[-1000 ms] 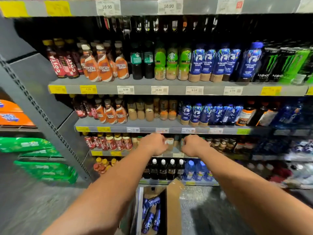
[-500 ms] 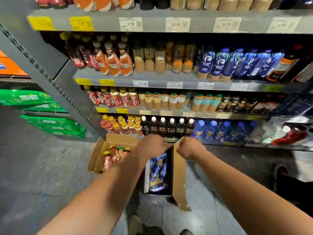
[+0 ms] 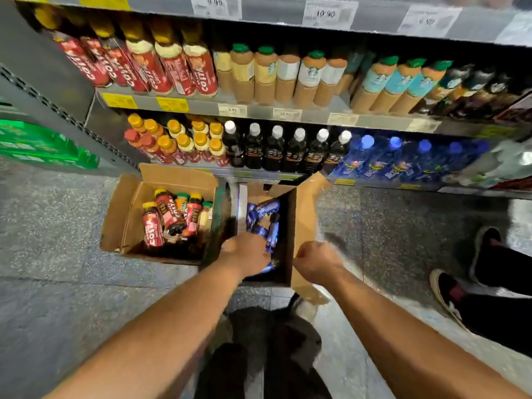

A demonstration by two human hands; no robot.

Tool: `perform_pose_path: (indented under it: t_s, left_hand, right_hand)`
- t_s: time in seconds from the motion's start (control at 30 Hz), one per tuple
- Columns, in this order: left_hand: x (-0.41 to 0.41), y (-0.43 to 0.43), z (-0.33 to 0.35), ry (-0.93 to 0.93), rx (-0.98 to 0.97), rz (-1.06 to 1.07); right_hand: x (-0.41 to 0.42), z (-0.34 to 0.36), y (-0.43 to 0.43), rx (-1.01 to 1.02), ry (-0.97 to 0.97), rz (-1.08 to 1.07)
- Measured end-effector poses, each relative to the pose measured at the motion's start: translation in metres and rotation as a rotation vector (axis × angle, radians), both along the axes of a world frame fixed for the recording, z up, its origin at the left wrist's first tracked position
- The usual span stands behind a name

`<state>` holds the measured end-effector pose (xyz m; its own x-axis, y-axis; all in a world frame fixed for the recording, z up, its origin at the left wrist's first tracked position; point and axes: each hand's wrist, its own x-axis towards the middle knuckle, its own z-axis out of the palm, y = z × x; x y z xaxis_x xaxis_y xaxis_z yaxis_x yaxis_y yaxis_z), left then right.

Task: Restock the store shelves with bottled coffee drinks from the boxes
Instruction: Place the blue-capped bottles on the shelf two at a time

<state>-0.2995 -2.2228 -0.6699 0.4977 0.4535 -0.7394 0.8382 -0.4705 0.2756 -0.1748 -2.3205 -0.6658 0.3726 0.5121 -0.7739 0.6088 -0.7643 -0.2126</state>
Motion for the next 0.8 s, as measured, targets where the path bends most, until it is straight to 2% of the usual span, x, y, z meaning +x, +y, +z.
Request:
perform_pose_path:
  t_s: [0.17,0.27,0.43,0.67,0.8]
  left_hand:
    - [0.009,-0.009,-0.073,0.1,0.035,0.077]
    - [0.016,-0.019,-0.124,0.097,-0.016,0.141]
    - [0.013,-0.036,-0.221,0.087,-0.108,0.178]
    - [0.009,-0.031,-0.34,0.124,-0.087,0.123]
    - [0.025,-0.035,-0.391,0.177,-0.114,0.167]
  right_hand:
    - [0.014,-0.076,0.004,-0.017,0.065,-0.043]
    - [0.021,-0.13,0.009,0.035,0.083,0.019]
    - [0.014,-0.238,0.01,0.042,0.129,0.228]
    - [0.022,-0.371,0.05,0.175,0.012,0.592]
    - [0.035,-0.422,0.073,0.124,-0.103,0.727]
